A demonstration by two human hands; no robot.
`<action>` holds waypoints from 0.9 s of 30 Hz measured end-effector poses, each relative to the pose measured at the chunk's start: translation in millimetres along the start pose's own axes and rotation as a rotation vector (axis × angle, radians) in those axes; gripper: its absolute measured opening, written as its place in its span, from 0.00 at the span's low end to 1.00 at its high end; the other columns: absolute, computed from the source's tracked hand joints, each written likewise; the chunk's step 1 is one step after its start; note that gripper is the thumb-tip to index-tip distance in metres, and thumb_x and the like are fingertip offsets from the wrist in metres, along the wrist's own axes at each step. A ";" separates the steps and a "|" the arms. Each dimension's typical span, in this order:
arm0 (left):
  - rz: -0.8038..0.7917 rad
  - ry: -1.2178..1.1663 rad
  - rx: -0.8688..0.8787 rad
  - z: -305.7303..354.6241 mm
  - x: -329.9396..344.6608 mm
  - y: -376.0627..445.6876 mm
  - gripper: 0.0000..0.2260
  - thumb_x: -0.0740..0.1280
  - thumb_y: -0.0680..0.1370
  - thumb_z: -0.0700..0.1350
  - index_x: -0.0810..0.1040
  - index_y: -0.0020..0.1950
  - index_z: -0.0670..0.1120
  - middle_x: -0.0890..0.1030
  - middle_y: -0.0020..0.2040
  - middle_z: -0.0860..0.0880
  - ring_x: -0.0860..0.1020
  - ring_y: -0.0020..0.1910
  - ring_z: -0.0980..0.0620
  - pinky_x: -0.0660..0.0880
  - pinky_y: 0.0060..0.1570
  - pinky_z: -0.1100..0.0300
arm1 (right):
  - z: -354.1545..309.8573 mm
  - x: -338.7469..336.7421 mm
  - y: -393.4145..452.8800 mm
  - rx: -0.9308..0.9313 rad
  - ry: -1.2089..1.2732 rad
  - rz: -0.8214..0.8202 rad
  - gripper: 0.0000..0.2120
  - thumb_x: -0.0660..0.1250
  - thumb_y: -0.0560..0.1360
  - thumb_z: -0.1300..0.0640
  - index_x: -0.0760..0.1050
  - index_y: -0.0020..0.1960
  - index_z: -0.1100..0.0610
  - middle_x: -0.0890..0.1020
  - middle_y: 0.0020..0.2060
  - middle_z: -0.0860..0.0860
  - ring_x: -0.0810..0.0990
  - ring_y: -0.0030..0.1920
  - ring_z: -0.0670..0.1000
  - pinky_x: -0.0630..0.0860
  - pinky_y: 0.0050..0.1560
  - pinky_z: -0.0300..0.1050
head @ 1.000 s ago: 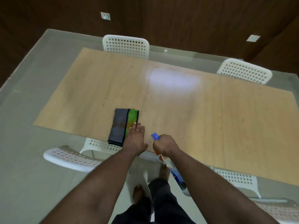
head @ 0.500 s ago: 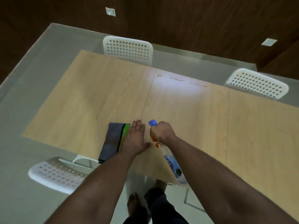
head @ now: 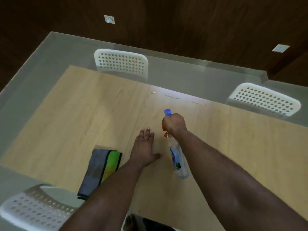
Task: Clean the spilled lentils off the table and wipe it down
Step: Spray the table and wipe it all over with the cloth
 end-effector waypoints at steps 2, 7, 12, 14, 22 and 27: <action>-0.005 0.017 0.015 15.9 1.9 9.9 0.53 0.71 0.74 0.69 0.47 0.87 0.46 0.41 0.87 0.45 0.41 0.85 0.44 0.47 0.83 0.46 | 13.2 -25.0 11.4 0.055 0.051 0.031 0.06 0.67 0.68 0.65 0.78 0.44 0.65 0.84 0.37 0.61 0.86 0.30 0.60 0.85 0.41 0.55; -0.027 0.054 0.035 46.5 5.9 28.0 0.56 0.72 0.73 0.71 0.45 0.87 0.46 0.39 0.86 0.46 0.40 0.85 0.45 0.46 0.84 0.46 | 54.5 -77.3 25.0 0.163 0.112 0.113 0.07 0.67 0.69 0.63 0.78 0.46 0.65 0.86 0.38 0.60 0.86 0.28 0.58 0.86 0.43 0.54; -0.036 0.083 0.027 64.2 11.7 32.7 0.59 0.72 0.70 0.72 0.44 0.87 0.45 0.39 0.86 0.45 0.39 0.85 0.44 0.45 0.83 0.45 | 100.2 -114.5 16.4 0.276 0.167 0.171 0.08 0.67 0.69 0.65 0.79 0.47 0.66 0.85 0.35 0.61 0.86 0.28 0.59 0.86 0.41 0.53; -0.041 0.099 0.031 65.2 14.0 30.5 0.58 0.71 0.72 0.72 0.43 0.87 0.45 0.38 0.86 0.44 0.39 0.85 0.44 0.45 0.84 0.45 | 114.6 -120.7 9.6 0.300 0.191 0.186 0.08 0.67 0.69 0.65 0.79 0.47 0.67 0.85 0.34 0.61 0.86 0.28 0.59 0.85 0.39 0.52; -0.044 0.093 0.044 55.8 23.3 1.4 0.58 0.71 0.72 0.71 0.43 0.87 0.46 0.39 0.86 0.45 0.40 0.85 0.45 0.46 0.84 0.46 | 111.8 -70.8 -32.5 0.240 0.122 0.025 0.10 0.66 0.65 0.67 0.80 0.44 0.69 0.85 0.31 0.62 0.86 0.28 0.61 0.86 0.39 0.58; -0.038 0.071 0.027 31.5 30.3 -30.4 0.59 0.73 0.71 0.72 0.42 0.87 0.46 0.38 0.86 0.45 0.39 0.85 0.47 0.45 0.83 0.47 | 96.3 -7.1 -62.7 0.131 -0.034 -0.109 0.10 0.67 0.65 0.62 0.82 0.43 0.65 0.85 0.31 0.58 0.85 0.27 0.56 0.85 0.35 0.50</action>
Point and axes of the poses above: each hand's wrist, its own y-axis towards the middle knuckle, its own x-axis out of the palm, z = x × y, the point moved 5 cm from there along y, towards the middle knuckle
